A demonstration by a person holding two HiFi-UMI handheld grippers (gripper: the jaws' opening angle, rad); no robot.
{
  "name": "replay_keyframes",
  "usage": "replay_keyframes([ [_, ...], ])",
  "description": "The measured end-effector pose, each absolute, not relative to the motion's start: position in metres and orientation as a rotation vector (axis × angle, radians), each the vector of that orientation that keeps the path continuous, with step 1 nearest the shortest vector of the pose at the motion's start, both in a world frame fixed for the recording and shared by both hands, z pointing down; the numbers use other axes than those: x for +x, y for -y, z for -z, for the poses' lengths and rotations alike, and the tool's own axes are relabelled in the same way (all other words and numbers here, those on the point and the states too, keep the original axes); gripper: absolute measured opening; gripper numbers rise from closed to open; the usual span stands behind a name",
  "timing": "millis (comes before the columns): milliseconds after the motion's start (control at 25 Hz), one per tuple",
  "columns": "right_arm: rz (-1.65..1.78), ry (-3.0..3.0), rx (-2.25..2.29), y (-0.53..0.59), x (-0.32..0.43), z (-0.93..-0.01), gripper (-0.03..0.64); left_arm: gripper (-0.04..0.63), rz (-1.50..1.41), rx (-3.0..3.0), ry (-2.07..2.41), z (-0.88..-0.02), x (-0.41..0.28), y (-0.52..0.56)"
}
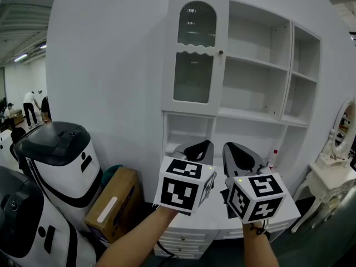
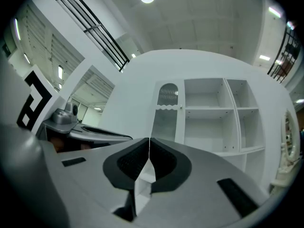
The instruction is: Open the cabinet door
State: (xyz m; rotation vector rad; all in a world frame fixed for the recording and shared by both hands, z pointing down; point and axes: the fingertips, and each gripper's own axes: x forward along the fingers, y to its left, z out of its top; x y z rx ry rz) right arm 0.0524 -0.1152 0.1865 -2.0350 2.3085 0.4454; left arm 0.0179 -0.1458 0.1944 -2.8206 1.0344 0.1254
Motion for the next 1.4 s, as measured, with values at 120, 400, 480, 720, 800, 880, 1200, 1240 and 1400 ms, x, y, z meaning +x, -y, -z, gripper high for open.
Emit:
replay_keyframes([
  [120,-0.441,-2.313,-2.038,0.123,0.054,-0.189,0.020,0.012,-0.120,-2.821,-1.030,-0.195,0.020,0.153],
  [400,-0.446,-2.327,-2.009,0.155,0.062,-0.189,0.020,0.012,-0.102,-2.817,-1.046,-0.200,0.030,0.185],
  [480,-0.452,-2.335,-1.995,0.167,0.066,-0.188,0.020,0.012,-0.107,-2.815,-1.056,-0.198,0.034,0.197],
  [720,-0.458,-2.356,-1.957,0.210,0.088,-0.185,0.020,0.012,-0.106,-2.801,-1.081,-0.195,0.056,0.238],
  [800,-0.465,-2.364,-1.946,0.224,0.097,-0.183,0.020,0.011,-0.105,-2.796,-1.086,-0.193,0.066,0.252],
  [880,-0.474,-2.369,-1.935,0.239,0.106,-0.179,0.020,0.012,-0.107,-2.790,-1.094,-0.190,0.075,0.267],
  [1200,-0.512,-2.406,-1.877,0.297,0.142,-0.164,0.020,0.012,-0.114,-2.766,-1.132,-0.174,0.112,0.324],
  [1240,-0.515,-2.412,-1.870,0.304,0.146,-0.163,0.021,0.011,-0.112,-2.760,-1.137,-0.172,0.117,0.330],
  [1400,-0.536,-2.432,-1.837,0.329,0.160,-0.156,0.021,0.012,-0.114,-2.744,-1.153,-0.164,0.133,0.353],
])
